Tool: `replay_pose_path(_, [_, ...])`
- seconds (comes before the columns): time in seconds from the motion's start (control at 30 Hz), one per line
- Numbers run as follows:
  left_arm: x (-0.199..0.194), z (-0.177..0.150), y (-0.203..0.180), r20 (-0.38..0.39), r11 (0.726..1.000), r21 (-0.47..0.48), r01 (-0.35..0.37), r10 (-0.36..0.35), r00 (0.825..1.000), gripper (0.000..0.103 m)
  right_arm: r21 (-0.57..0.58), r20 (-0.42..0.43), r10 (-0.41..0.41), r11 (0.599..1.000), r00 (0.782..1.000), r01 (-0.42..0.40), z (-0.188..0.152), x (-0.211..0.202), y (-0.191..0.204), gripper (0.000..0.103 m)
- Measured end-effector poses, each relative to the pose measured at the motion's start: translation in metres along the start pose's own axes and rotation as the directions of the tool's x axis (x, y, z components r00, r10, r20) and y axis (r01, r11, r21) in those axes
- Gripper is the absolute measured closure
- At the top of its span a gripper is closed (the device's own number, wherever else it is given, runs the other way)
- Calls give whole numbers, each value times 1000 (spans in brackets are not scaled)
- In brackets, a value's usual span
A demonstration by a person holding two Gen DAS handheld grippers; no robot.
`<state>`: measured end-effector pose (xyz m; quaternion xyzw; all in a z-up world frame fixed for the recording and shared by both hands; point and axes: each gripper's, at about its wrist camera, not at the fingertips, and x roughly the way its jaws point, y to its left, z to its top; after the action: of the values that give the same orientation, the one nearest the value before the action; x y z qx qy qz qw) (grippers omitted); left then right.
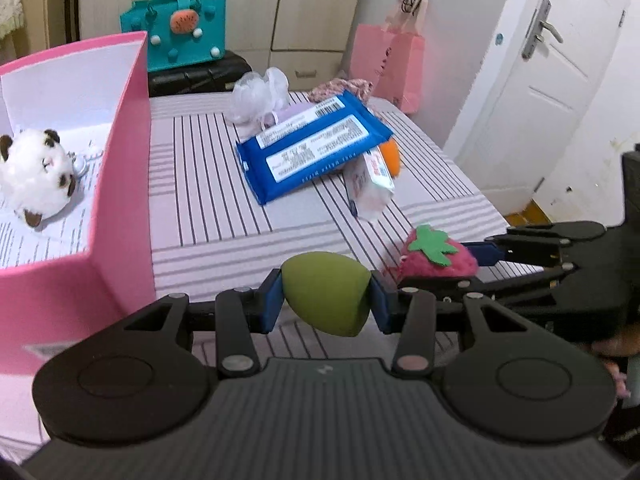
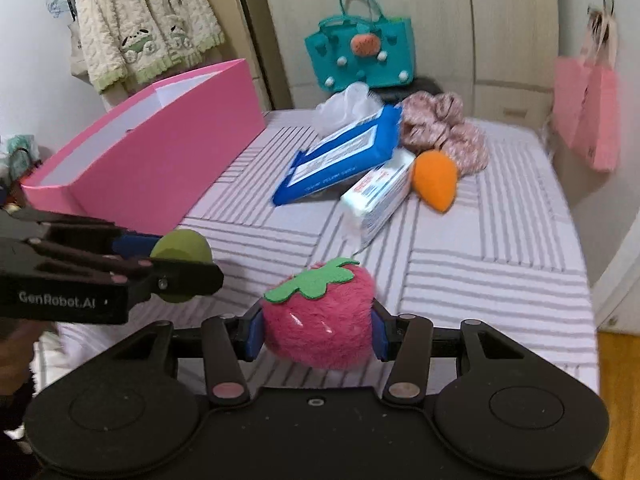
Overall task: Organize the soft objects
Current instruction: 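Carry the green sponge and strawberry plush over the pink box with both tools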
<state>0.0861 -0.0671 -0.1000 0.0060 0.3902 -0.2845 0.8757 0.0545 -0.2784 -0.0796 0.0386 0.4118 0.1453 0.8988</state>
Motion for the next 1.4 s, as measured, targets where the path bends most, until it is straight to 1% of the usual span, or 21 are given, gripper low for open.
replay_pose_path(0.07, [-6, -1, 2, -23, 1000, 6, 13, -13, 1000, 59, 18, -28, 26, 1000, 999, -26, 1, -2, 1, 48])
replay_pose_path(0.2, [-14, -2, 6, -85, 999, 11, 48, -47, 995, 59, 12, -80, 43, 999, 996, -43, 5, -6, 8, 48])
replay_pose_path(0.37, [-26, -4, 15, -178, 994, -17, 108, -110, 978, 59, 4, -151, 113, 994, 982, -114, 13, -14, 20, 48])
replay_pose_path(0.47, [-37, -4, 20, -213, 991, -30, 134, -137, 967, 59, -22, -179, 151, 987, 972, -157, 19, -23, 34, 48])
replay_pose_path(0.7, [-71, 0, 33, -261, 991, -24, 133, -135, 956, 59, -91, -209, 198, 971, 958, -221, 38, -42, 67, 48])
replay_pose_path(0.83, [-90, 2, 41, -277, 992, -20, 124, -124, 953, 59, -105, -230, 237, 958, 944, -267, 47, -49, 84, 48])
replay_pose_path(1.03, [-116, 5, 54, -271, 996, -1, 85, -82, 959, 59, -104, -254, 309, 933, 916, -344, 61, -51, 104, 48])
replay_pose_path(1.1, [-123, 8, 59, -255, 997, 8, 73, -69, 965, 59, -119, -245, 325, 925, 913, -361, 67, -51, 111, 48])
replay_pose_path(1.17, [-131, 10, 64, -221, 998, 10, 62, -59, 973, 59, -150, -224, 329, 918, 917, -366, 75, -52, 119, 48])
replay_pose_path(1.23, [-143, 13, 70, -161, 997, 0, 77, -76, 984, 59, -180, -206, 334, 911, 920, -371, 83, -51, 128, 48])
replay_pose_path(1.33, [-156, 19, 77, -99, 996, 2, 93, -93, 991, 59, -221, -191, 347, 896, 918, -385, 98, -48, 141, 48])
replay_pose_path(1.4, [-160, 26, 84, -72, 997, 5, 79, -79, 994, 59, -252, -175, 351, 887, 920, -386, 109, -45, 148, 48])
